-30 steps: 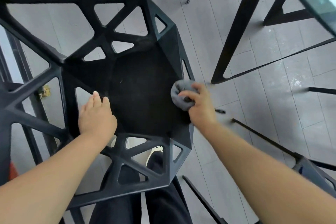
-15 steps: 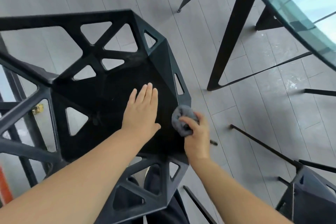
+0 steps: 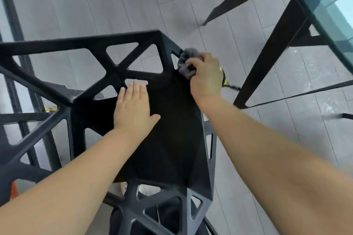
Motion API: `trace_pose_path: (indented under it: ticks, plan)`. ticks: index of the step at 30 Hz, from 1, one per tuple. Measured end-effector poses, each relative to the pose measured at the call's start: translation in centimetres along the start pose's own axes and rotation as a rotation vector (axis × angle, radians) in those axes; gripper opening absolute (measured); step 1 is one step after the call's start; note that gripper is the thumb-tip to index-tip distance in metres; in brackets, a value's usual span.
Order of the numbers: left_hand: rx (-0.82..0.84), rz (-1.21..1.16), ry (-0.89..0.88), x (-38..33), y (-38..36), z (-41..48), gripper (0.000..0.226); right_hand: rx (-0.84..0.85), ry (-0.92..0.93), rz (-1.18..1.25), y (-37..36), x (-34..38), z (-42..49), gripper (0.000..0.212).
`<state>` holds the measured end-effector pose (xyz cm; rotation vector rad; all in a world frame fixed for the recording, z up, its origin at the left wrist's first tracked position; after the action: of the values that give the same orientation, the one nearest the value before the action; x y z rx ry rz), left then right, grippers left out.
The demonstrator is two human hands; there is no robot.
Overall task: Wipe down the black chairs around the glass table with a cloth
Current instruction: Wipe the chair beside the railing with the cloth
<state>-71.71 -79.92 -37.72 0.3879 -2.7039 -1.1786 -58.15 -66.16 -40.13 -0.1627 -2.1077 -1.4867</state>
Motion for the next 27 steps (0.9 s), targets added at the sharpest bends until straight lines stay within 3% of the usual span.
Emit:
trace_pose_path:
  ticks: [7, 11, 14, 20, 27]
  plan:
    - [-0.166, 0.068, 0.09, 5.5, 4.1, -1.5, 0.081, 0.02, 0.048, -0.225, -1.3, 2.1, -4.4, 0.03]
    - [-0.318, 0.162, 0.152, 9.0, 7.3, -1.7, 0.08, -0.006, -0.128, -0.18, -1.4, 4.0, -4.0, 0.032]
    - [-0.338, 0.168, 0.234, 11.4, 8.5, -1.4, 0.08, -0.064, -0.217, -0.125, -2.6, 6.0, -4.0, 0.03]
    - [-0.314, 0.099, 0.181, 12.7, 7.4, 0.2, 0.088, -0.083, 0.131, -0.18, -7.7, 9.8, -5.4, 0.013]
    - [-0.454, 0.128, 0.076, 13.8, 6.2, 1.3, 0.083, 0.185, 0.531, -0.291, -12.1, 15.0, -5.2, 0.026]
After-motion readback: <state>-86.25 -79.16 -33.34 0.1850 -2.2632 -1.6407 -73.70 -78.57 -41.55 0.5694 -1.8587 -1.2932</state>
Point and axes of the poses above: each hand's wrist, its own z-axis towards the middle knuckle, its own y-axis out of the back of the hand, x = y × z, the point moved 3 cm from there along z, towards the middle knuckle, and after that the axes turned 14 degrees about x, right-handed, at the moved point
